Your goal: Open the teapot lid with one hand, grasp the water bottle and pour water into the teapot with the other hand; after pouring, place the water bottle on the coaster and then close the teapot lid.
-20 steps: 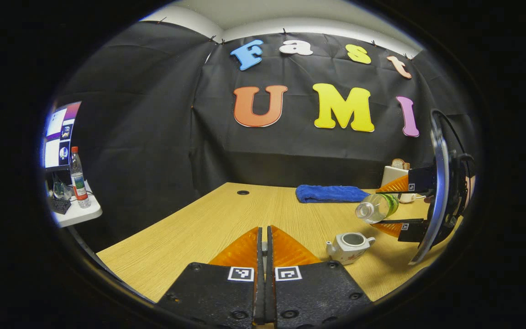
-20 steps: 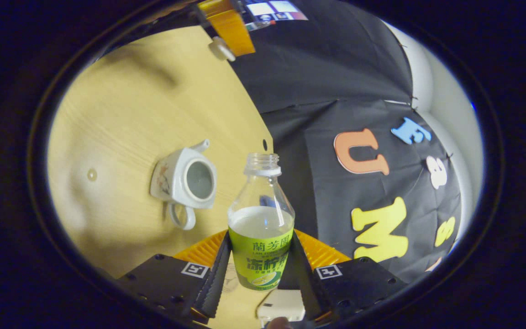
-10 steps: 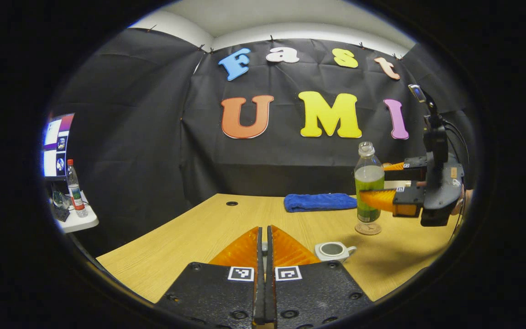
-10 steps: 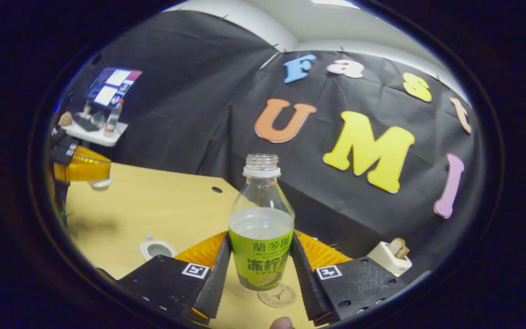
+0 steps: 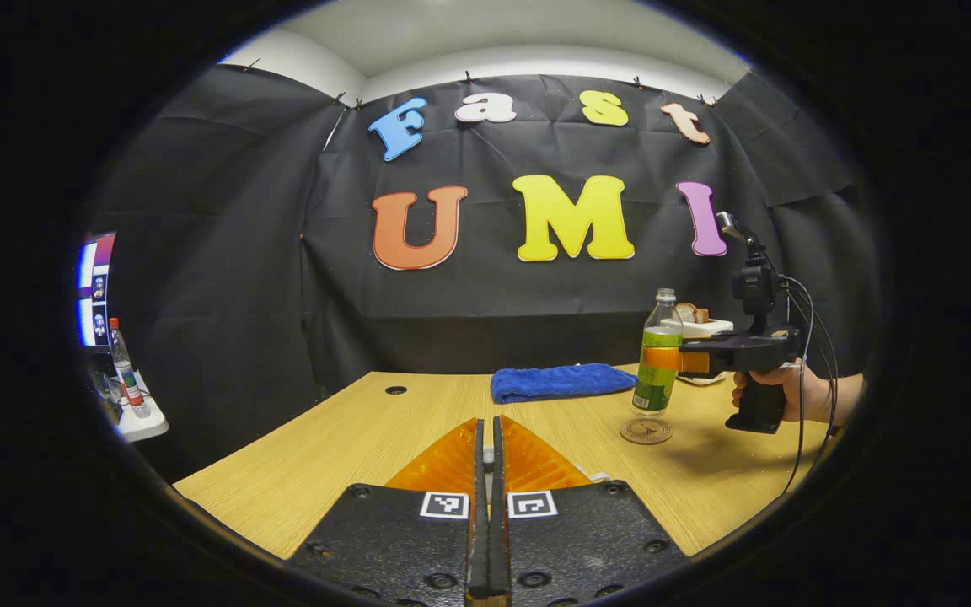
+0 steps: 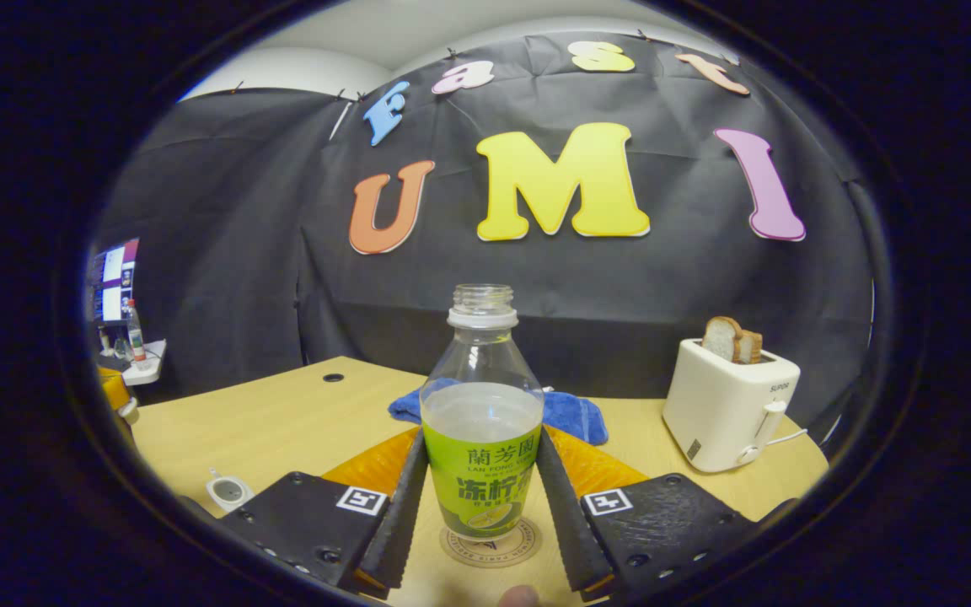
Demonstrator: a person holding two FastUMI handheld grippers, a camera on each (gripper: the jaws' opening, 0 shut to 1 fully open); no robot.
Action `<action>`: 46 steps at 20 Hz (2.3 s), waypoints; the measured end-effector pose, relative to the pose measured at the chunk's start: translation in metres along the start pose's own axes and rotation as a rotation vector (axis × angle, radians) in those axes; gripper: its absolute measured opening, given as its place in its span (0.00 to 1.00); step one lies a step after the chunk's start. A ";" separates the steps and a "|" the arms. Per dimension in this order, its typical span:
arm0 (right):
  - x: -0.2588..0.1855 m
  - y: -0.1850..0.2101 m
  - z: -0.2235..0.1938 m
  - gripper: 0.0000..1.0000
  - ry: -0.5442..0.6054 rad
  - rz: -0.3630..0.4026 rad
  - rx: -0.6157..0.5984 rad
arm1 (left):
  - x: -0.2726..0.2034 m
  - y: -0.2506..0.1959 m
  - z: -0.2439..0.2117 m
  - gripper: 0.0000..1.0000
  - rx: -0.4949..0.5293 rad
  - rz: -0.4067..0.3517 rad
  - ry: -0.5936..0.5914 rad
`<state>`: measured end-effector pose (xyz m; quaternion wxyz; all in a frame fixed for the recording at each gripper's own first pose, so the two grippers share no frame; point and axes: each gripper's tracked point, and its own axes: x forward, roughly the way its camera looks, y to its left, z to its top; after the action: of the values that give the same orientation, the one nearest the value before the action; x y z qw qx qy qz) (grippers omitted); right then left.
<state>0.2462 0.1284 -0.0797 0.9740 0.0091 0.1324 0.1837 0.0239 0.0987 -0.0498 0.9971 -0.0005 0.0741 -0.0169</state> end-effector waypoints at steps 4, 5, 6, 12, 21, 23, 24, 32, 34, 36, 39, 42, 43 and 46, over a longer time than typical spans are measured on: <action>0.009 -0.007 -0.024 0.70 0.048 -0.020 -0.006 | -0.001 -0.003 -0.001 0.03 0.008 -0.002 0.007; 0.009 -0.006 -0.026 0.71 0.051 -0.017 -0.001 | -0.001 -0.003 -0.002 0.03 0.008 -0.002 0.006; 0.010 -0.007 -0.028 0.71 0.052 -0.021 0.001 | -0.001 -0.003 -0.002 0.03 0.008 -0.002 0.006; 0.005 -0.002 -0.032 0.90 0.061 -0.018 -0.011 | 0.000 -0.010 -0.004 0.03 -0.002 -0.016 0.007; -0.091 -0.044 -0.026 0.96 -0.033 -0.101 -0.008 | 0.035 -0.049 -0.022 0.03 -0.016 -0.091 0.025; -0.126 -0.053 -0.023 0.97 -0.083 -0.145 -0.057 | 0.047 -0.060 -0.028 0.03 -0.012 -0.102 0.029; -0.142 -0.055 -0.021 0.97 -0.101 -0.161 -0.071 | 0.052 -0.062 -0.032 0.03 -0.007 -0.101 0.032; -0.203 -0.073 -0.044 0.95 -0.103 -0.213 -0.048 | 0.079 -0.063 -0.067 0.03 -0.022 -0.076 0.078; -0.204 -0.075 -0.046 0.95 -0.098 -0.214 -0.025 | 0.078 -0.063 -0.066 0.03 -0.025 -0.077 0.071; -0.204 -0.077 -0.045 0.95 -0.100 -0.216 -0.016 | 0.078 -0.063 -0.067 0.03 -0.025 -0.076 0.072; -0.204 -0.071 -0.042 0.95 -0.112 -0.199 -0.002 | 0.077 -0.063 -0.068 0.03 -0.037 -0.065 0.066; -0.207 -0.064 -0.037 0.95 -0.138 -0.188 -0.015 | 0.079 -0.064 -0.079 0.04 -0.027 -0.060 0.087; -0.208 -0.063 -0.038 0.95 -0.142 -0.188 -0.016 | 0.078 -0.063 -0.078 0.07 -0.021 -0.050 0.087; -0.208 -0.059 -0.037 0.95 -0.149 -0.186 0.006 | 0.072 -0.060 -0.066 0.33 -0.005 -0.022 0.066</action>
<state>0.0709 -0.0029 -0.0667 0.9939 0.0132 0.0605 0.0909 0.0837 0.0361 -0.1257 0.9939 -0.0033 0.1069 -0.0279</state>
